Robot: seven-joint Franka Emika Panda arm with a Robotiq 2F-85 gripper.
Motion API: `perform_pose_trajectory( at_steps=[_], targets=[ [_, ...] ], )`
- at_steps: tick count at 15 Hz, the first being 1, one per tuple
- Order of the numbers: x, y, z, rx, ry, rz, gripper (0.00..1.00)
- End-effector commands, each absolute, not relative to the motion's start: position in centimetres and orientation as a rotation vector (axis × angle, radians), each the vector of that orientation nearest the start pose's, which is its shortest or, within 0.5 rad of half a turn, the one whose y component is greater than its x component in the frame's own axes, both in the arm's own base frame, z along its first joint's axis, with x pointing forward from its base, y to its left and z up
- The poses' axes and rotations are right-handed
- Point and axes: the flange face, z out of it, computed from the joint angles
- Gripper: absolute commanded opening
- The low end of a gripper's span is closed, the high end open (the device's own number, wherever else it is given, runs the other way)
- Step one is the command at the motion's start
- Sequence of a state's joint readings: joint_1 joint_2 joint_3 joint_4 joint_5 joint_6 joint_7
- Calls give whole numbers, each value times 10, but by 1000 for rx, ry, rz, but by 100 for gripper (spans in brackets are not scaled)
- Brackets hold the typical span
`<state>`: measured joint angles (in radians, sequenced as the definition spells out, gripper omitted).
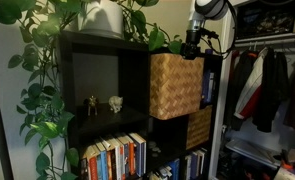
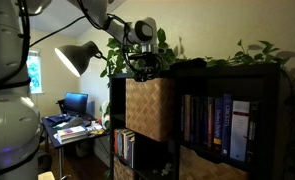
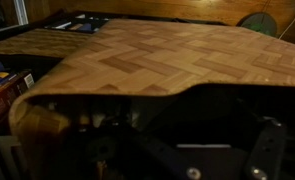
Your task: Open the drawer, take out the black object then close the drawer.
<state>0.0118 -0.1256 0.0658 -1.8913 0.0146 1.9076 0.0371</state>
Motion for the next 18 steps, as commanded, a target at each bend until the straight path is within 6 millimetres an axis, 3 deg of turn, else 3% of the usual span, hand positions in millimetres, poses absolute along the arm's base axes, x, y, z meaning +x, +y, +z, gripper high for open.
perform_pose_trajectory(
  at_steps=[1,10,18],
  targets=[
    [541,35,543,-3129,-142,-218,100],
    [565,34,496,-3173,-195,-171,100],
    [582,37,488,-3206,-287,-71,100]
  ],
)
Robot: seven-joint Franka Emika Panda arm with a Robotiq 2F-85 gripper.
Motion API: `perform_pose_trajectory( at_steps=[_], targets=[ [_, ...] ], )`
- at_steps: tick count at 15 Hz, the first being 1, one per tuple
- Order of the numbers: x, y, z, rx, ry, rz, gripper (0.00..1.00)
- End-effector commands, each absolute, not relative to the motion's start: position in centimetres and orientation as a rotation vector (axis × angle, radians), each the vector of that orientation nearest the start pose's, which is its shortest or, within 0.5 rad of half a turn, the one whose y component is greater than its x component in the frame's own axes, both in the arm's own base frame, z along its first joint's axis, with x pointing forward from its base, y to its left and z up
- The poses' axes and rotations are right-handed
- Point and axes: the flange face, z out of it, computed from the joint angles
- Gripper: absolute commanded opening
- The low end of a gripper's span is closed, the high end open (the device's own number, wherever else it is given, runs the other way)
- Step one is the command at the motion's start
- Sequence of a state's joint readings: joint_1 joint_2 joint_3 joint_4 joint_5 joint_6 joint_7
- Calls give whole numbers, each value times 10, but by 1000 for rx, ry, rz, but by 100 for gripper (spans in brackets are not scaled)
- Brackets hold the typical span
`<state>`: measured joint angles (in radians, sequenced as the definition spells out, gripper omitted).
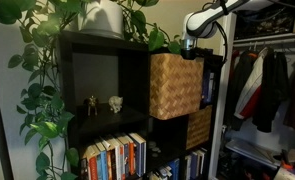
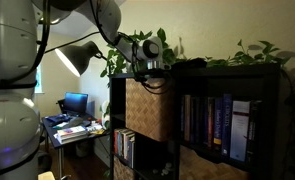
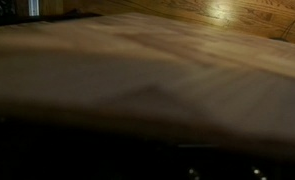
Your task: Open the drawer, take out the black object then close the drawer.
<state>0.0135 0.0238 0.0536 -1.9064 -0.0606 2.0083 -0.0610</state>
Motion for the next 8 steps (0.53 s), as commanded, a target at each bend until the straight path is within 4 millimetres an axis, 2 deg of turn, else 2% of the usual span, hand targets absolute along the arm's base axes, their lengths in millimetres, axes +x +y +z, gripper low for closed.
perform_pose_trajectory(
  at_steps=[1,4,5,8],
  targets=[
    [581,37,489,-3213,-297,-53,100],
    [585,41,490,-3217,-309,-2,86],
    [587,42,490,-3221,-315,7,88],
    [589,46,490,-3219,-329,31,85]
  ],
)
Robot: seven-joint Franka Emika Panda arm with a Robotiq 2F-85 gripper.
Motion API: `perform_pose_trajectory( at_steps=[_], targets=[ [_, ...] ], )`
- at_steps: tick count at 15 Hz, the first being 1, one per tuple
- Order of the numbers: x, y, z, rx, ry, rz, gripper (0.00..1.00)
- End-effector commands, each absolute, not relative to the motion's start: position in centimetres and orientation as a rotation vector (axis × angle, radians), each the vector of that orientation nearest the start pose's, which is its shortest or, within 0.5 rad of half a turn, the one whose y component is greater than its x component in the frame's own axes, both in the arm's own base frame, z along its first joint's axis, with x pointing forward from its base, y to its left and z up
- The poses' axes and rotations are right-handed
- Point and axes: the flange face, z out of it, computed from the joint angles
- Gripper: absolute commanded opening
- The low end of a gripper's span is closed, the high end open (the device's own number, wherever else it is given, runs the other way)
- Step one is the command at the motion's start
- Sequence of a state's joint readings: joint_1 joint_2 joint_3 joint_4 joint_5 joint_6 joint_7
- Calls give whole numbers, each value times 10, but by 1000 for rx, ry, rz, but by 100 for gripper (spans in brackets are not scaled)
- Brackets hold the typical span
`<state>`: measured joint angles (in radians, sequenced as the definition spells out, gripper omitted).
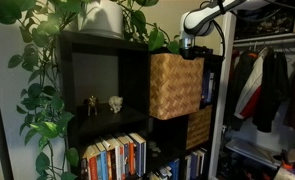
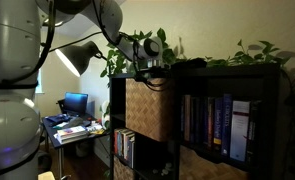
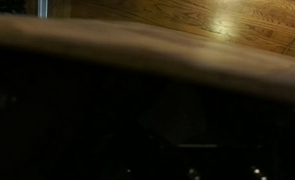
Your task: Open the drawer, take out the black object then close the drawer.
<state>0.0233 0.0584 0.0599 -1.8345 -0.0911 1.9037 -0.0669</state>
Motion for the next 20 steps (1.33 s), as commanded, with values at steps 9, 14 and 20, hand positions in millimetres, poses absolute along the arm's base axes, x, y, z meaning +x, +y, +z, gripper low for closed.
perform_pose_trajectory(
  at_steps=[9,14,20],
  targets=[
    [575,38,511,-3213,-191,-60,16],
    [559,32,552,-3195,-67,-167,1],
    [537,27,608,-3172,46,-317,5]
  ],
)
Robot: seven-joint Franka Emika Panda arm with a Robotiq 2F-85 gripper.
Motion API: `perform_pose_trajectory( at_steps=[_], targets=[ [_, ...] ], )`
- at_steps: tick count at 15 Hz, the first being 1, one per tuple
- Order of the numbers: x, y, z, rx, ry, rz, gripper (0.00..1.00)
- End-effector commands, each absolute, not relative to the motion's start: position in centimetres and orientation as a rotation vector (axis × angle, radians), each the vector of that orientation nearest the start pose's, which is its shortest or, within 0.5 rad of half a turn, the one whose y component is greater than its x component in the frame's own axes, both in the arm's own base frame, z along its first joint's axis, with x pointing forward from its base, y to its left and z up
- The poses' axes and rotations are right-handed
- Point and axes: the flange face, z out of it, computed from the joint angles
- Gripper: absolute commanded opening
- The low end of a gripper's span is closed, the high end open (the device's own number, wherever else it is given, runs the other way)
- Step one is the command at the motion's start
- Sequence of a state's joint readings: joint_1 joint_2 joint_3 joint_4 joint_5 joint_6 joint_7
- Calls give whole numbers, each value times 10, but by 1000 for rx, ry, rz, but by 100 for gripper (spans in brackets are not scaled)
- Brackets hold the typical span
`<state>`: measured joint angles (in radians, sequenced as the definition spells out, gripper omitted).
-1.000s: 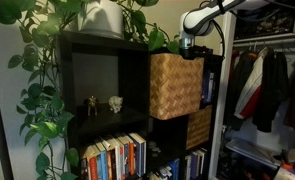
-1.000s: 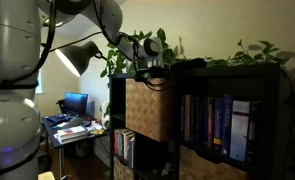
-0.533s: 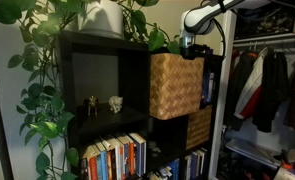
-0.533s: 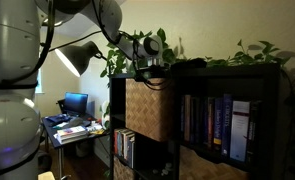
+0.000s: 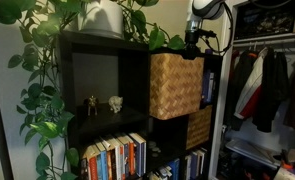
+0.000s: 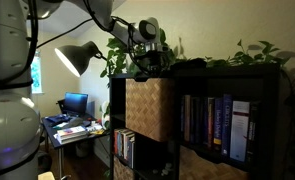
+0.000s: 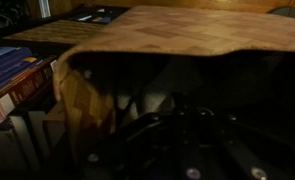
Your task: Open the drawer, take out the black object then close the drawer.
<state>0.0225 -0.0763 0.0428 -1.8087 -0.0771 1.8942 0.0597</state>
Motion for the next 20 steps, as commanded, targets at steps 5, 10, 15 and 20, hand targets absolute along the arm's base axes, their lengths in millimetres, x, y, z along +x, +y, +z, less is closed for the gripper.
perform_pose_trajectory(
  at_steps=[5,10,15,20],
  targets=[
    [527,26,644,-3147,89,-424,4],
    [528,33,647,-3119,79,-429,30],
    [531,54,630,-3066,72,-395,60],
    [536,86,606,-3047,37,-369,93]
  ],
)
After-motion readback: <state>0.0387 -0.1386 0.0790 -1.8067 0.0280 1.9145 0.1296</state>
